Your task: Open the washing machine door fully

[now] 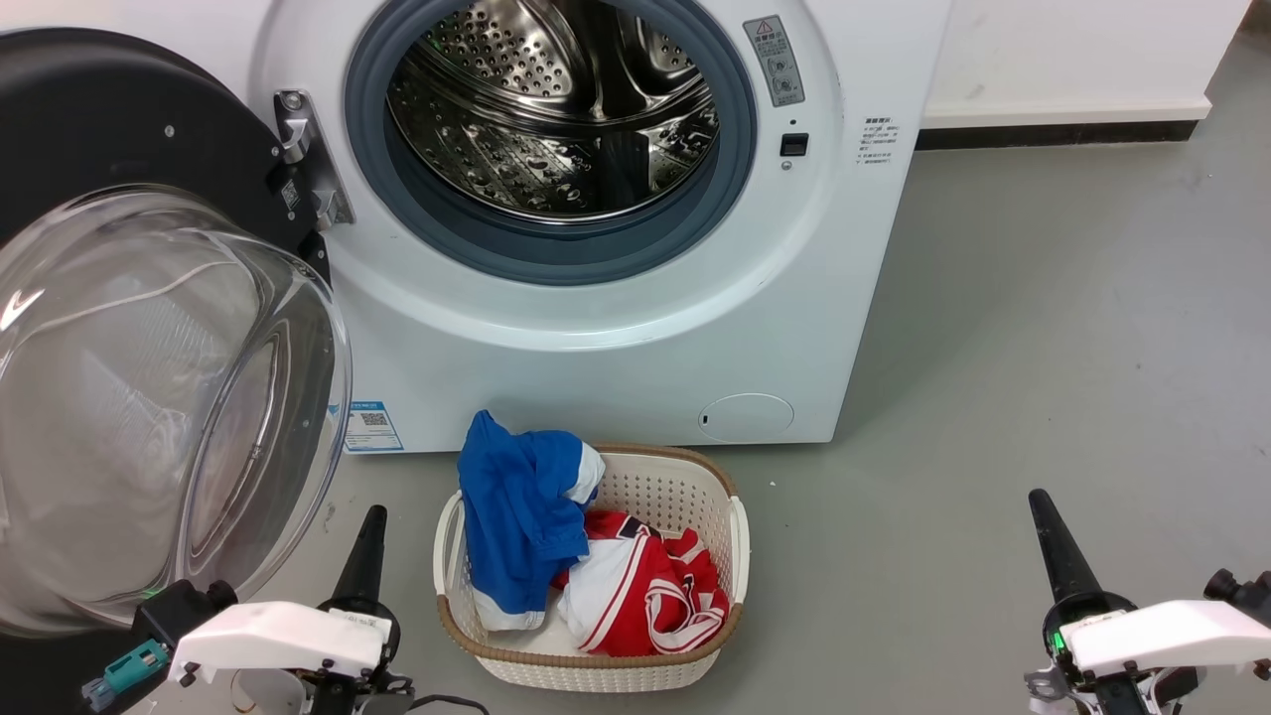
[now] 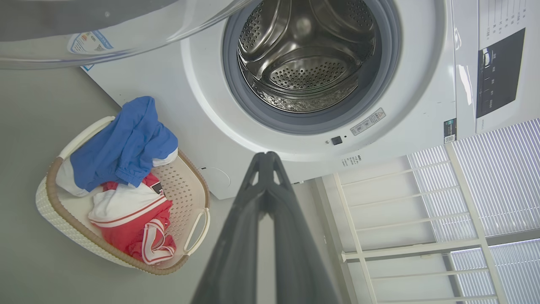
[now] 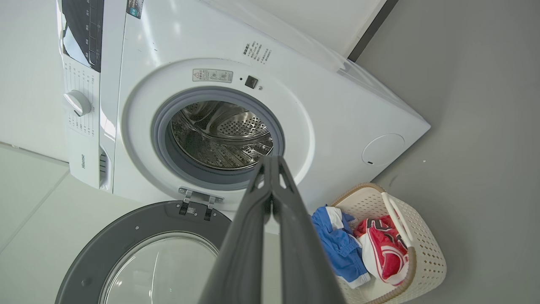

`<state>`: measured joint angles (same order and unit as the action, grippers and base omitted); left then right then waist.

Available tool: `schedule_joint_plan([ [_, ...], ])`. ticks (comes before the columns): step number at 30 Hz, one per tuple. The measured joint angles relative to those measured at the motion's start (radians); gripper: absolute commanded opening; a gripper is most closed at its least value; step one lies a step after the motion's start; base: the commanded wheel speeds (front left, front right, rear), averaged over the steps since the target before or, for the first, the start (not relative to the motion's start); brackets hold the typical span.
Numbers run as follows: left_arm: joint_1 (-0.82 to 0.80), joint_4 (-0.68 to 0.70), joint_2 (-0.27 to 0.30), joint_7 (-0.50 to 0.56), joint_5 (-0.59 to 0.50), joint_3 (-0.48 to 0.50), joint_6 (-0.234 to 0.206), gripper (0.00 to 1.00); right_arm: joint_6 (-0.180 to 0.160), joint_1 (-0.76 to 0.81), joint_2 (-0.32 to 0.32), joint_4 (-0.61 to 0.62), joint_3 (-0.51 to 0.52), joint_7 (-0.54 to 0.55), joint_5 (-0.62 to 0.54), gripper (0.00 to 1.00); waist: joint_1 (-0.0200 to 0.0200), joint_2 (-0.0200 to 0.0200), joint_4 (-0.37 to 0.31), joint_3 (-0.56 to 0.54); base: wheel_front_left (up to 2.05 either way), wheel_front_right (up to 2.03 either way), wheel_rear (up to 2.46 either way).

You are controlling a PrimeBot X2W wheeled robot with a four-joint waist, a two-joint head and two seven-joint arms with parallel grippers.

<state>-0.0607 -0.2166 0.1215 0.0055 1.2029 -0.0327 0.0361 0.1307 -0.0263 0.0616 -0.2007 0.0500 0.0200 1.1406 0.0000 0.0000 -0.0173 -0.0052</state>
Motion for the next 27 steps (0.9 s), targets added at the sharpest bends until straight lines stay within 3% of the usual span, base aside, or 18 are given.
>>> schedule_joint_plan([
  [27, -0.023, -0.014, -0.034, 0.053, 0.222, 0.072, 0.050, 0.00, 0.000, -0.038, 0.000, -0.024, 0.026, 0.043, 0.258, 0.00, 0.0000, 0.0000, 0.008, 0.004, 0.00, 0.00, 0.00],
])
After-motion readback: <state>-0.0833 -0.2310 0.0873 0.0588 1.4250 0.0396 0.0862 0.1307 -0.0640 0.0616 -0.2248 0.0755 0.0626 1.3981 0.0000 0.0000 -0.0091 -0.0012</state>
